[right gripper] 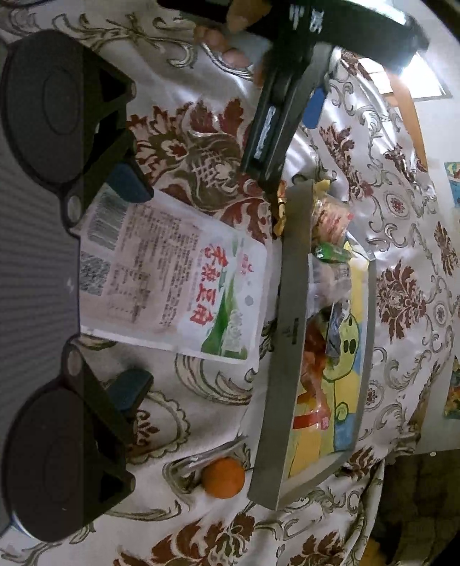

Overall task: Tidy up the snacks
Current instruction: 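Move the left tool to the gold wrapper while the right tool approaches the white bean-snack bag, then close the left gripper on the gold wrapper while the right gripper closes on the white bag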

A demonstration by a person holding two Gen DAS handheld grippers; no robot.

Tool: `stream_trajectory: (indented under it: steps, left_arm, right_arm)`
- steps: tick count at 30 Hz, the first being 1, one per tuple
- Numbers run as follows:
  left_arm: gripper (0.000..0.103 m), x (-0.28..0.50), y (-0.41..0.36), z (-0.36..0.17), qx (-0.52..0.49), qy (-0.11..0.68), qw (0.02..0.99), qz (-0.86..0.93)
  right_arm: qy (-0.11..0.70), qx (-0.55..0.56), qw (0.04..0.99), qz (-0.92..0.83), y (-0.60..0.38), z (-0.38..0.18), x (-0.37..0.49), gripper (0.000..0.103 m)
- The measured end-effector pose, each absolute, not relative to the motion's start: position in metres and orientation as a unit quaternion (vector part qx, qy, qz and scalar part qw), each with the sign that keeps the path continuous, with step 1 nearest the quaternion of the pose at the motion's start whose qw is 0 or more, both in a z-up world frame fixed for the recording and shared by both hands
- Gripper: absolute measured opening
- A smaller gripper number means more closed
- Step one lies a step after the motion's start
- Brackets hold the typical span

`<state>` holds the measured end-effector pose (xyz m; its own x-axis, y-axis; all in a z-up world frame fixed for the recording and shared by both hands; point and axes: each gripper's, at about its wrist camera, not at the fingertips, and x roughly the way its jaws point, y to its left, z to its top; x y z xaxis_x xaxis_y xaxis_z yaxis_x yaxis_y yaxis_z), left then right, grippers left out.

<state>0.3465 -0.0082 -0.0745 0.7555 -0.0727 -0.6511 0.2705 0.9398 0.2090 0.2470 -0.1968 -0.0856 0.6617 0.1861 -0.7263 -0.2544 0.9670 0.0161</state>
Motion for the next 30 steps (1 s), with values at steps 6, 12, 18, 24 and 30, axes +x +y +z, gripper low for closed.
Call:
stream_trajectory:
  steps: [6, 12, 18, 24, 30]
  left_arm:
    - [0.100, 0.350, -0.013, -0.076, 0.138, 0.336, 0.927, -0.097]
    - [0.101, 0.352, -0.023, -0.079, 0.162, 0.326, 0.925, -0.111]
    - [0.098, 0.369, -0.003, -0.083, 0.081, 0.359, 0.921, -0.125]
    - [0.062, 0.366, -0.012, -0.082, 0.110, 0.365, 0.913, -0.141]
    - [0.038, 0.353, -0.027, -0.079, 0.157, 0.359, 0.906, -0.157]
  right_arm:
    - [0.381, -0.034, 0.915, 0.124, -0.195, -0.086, 0.251, 0.103]
    - [0.366, -0.006, 0.922, 0.128, -0.196, -0.088, 0.259, 0.103]
    - [0.364, 0.036, 0.919, 0.146, -0.207, -0.086, 0.264, 0.095]
    - [0.368, 0.075, 0.917, 0.137, -0.222, -0.083, 0.272, 0.065]
    - [0.380, 0.116, 0.905, 0.155, -0.229, -0.080, 0.275, 0.036]
